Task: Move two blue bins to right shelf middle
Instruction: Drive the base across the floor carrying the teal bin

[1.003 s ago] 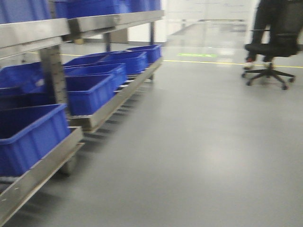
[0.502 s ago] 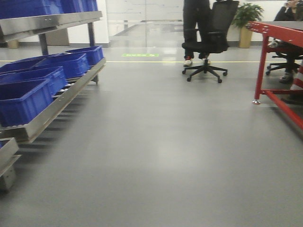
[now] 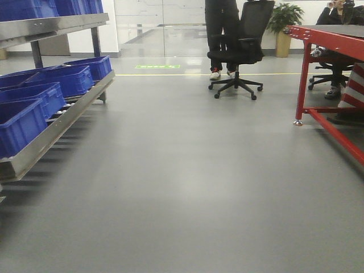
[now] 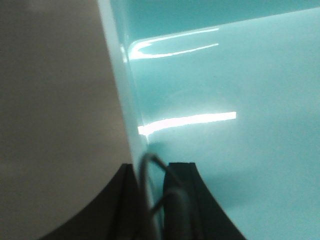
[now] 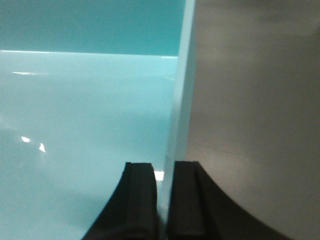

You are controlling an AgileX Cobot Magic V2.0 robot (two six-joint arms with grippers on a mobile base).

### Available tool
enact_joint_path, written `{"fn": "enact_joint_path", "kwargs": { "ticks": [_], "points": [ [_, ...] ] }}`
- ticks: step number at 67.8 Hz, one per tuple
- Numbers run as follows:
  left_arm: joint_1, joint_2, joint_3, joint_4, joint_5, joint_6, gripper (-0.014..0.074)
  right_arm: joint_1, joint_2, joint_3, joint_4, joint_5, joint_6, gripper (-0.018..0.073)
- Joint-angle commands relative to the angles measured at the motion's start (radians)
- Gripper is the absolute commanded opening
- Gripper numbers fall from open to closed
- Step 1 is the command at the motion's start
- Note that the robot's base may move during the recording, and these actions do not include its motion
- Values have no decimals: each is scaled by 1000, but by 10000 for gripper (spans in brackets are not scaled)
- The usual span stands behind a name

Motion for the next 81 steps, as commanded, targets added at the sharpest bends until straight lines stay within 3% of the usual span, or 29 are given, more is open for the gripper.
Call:
{"fn": "enact_joint_path", "kwargs": {
  "ticks": [1, 81],
  "points": [
    [-17, -11, -11, -60, -46, 16, -111, 6, -8, -14, 36, -74, -11, -153],
    [-17, -11, -11, -60, -46, 16, -111, 6, -8, -14, 36, -74, -11, -153]
  ]
}}
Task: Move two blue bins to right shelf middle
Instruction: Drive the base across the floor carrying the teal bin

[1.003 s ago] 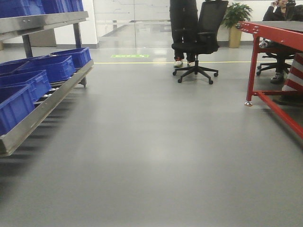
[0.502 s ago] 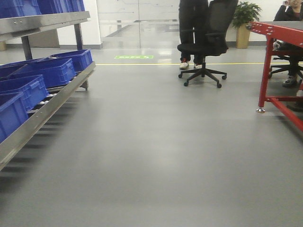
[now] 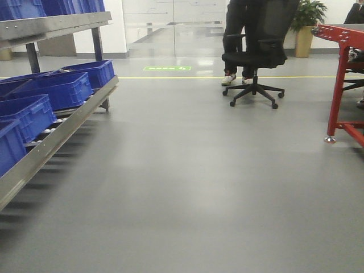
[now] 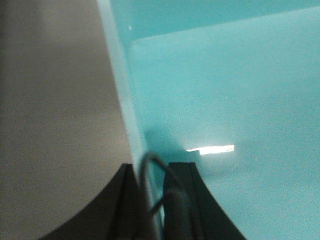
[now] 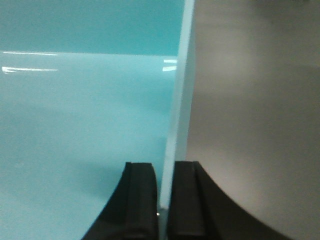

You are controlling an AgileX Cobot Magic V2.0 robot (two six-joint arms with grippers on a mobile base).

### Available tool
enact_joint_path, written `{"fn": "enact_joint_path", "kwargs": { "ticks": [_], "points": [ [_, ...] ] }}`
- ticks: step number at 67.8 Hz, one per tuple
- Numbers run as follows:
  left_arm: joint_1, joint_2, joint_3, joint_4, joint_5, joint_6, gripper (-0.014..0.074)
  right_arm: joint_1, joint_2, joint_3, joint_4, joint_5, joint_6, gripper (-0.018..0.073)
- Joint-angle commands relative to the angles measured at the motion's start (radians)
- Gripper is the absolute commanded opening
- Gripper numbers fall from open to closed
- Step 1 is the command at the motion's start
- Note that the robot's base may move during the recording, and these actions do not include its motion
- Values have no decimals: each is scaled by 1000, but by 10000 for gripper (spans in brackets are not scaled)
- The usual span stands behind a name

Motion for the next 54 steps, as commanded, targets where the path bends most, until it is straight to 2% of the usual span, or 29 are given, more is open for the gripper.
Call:
{"fn": "enact_joint_path", "kwargs": {
  "ticks": [1, 54],
  "points": [
    [-17, -11, -11, -60, -46, 16, -111, 6, -8, -13, 36, -72, -11, -153],
    [-17, -11, -11, -60, -46, 16, -111, 6, -8, -13, 36, -72, -11, -153]
  ]
}}
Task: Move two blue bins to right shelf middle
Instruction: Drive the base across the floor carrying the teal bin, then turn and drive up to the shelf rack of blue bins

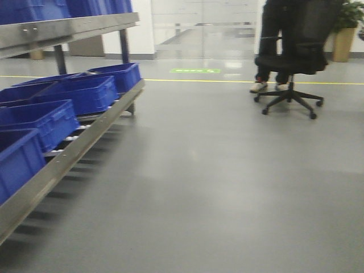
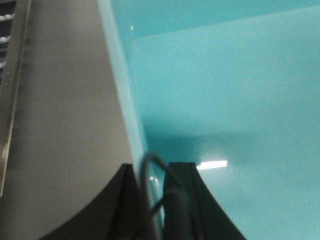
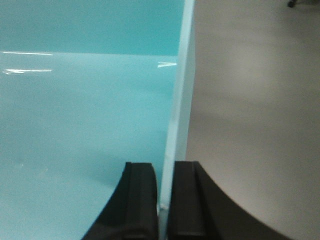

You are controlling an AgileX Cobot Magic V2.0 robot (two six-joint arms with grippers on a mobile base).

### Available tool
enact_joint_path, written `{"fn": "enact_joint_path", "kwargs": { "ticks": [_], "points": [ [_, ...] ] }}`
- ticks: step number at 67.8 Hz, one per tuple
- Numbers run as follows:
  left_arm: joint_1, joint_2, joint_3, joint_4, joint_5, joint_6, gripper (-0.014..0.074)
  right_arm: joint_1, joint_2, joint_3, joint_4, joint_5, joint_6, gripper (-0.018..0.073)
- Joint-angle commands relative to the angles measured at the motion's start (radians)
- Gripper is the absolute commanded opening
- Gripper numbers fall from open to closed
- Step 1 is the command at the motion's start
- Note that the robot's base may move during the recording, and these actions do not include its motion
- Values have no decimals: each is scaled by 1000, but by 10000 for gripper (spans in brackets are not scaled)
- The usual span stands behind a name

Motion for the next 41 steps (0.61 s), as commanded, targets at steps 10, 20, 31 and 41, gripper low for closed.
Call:
{"fn": "enact_joint_path", "kwargs": {
  "ticks": [10, 20, 31, 41],
  "points": [
    [-17, -11, -11, -58, -46, 16, -111, 6, -8, -13, 38, -72, -11, -153],
    [-17, -11, -11, -58, -46, 16, -111, 6, -8, -13, 38, -72, -11, -153],
    [-17, -11, -11, -58, -46, 16, -111, 6, -8, -13, 38, -72, -11, -153],
    [-17, -11, -11, -58, -46, 16, -111, 6, -8, -13, 38, -72, -11, -153]
  ]
}}
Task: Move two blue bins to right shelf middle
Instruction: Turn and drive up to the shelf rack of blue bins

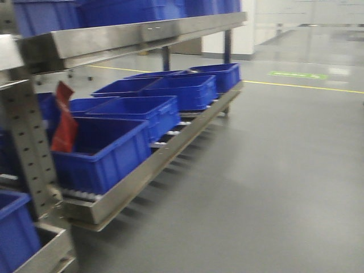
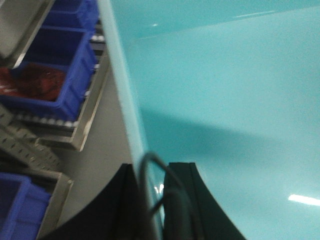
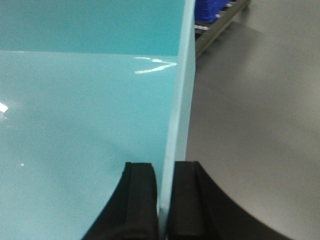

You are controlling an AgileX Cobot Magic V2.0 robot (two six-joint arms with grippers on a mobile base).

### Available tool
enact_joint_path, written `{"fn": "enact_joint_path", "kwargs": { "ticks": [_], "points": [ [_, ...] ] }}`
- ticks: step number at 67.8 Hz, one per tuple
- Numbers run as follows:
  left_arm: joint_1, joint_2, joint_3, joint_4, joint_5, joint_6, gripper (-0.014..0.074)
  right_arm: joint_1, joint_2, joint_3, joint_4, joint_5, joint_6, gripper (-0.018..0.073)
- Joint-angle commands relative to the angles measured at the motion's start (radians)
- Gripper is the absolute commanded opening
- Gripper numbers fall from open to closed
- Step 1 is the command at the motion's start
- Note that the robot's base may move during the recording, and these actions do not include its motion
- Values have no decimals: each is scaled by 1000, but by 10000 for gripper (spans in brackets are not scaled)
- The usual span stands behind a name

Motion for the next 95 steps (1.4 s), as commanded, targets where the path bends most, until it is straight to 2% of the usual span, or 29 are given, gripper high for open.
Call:
{"fn": "enact_joint_path", "kwargs": {
  "ticks": [1, 95],
  "points": [
    [-17, -11, -11, -58, -46, 16, -111, 6, -8, -13, 38, -72, -11, -153],
    [-17, -11, -11, -58, -46, 16, -111, 6, -8, -13, 38, -72, -11, -153]
  ]
}}
